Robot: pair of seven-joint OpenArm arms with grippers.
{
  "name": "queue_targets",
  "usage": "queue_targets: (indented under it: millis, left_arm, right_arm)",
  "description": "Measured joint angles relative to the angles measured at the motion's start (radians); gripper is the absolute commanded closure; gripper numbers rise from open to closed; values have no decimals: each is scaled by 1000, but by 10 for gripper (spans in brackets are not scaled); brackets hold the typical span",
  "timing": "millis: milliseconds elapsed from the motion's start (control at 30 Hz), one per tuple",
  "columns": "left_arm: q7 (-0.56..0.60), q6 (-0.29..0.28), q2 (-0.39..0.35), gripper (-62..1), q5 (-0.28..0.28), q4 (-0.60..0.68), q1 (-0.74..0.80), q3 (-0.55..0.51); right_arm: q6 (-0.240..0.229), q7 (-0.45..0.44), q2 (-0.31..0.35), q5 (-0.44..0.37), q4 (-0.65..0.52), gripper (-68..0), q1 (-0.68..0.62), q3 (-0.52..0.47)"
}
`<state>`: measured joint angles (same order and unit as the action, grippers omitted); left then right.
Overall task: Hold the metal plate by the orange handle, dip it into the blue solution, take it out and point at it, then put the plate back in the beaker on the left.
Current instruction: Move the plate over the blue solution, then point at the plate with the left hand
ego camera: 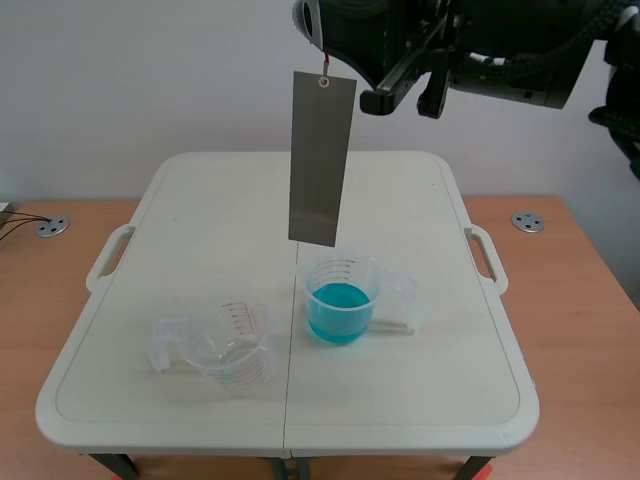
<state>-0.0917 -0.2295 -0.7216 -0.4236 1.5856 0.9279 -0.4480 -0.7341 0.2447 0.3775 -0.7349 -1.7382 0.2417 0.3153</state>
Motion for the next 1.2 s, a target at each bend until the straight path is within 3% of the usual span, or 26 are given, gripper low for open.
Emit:
queue_targets:
  millis: [133,333,633,767,900,1200]
  left_arm:
    - [-2,-69,-17,-30,3,96,-9,37]
    - [-2,-82,-16,-30,3,164,-144,141]
    - [-33,-82,-11,-30,63,156,-465,480]
    - [-79,-81,29,-30,66,151,-600,608]
    - [-124,-81,96,-30,137,150,-712,706]
    - [-159,-78,227,-30,190,43,-861,852]
  right_arm:
    - [-4,-1,7,-3,12,-13,5,0]
    - [-4,0,8,-3,56,-13,5,0]
    - [-4,-1,13,-3,72,-13,4,0]
    - [-4,0,13,-3,72,-13,4,0]
    - [-4,-1,13,-3,72,-13,4,0]
    - [-4,0,13,-3,72,-13,4,0]
